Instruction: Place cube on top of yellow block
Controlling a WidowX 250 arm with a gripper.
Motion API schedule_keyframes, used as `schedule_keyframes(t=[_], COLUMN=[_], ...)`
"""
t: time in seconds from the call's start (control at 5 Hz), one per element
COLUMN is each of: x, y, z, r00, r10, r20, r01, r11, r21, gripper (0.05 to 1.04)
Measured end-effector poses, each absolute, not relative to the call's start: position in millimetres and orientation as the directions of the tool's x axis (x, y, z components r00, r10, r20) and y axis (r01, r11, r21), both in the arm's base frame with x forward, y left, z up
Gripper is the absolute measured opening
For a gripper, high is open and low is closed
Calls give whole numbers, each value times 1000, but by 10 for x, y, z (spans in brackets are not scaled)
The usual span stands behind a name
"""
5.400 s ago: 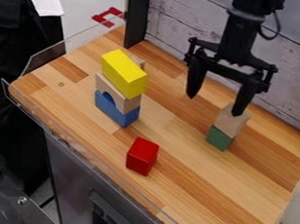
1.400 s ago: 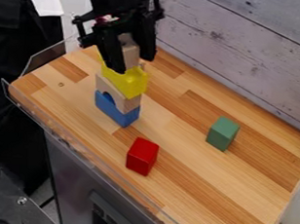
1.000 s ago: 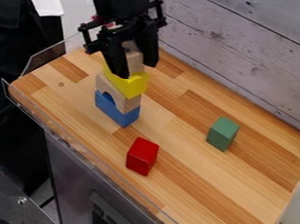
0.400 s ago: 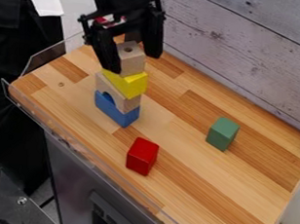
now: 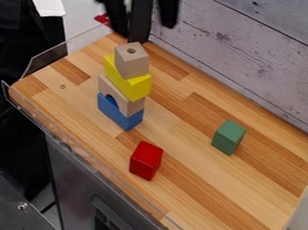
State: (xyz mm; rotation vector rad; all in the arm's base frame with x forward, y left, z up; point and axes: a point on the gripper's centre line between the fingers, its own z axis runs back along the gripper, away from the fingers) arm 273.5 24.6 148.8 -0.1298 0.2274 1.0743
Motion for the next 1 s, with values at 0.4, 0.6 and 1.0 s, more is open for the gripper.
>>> schedule_keyframes(t=[0.4,0.6,1.0], x=[2734,2725,2674], y=[-587,-757,-783], z=[1289,1203,1002], r00=[805,921,969], r10=[557,351,209], r20=[-205,-170,-134], r01=[-557,-351,-210], r11=[828,936,978], r21=[63,27,8], gripper=[1000,1000,1000])
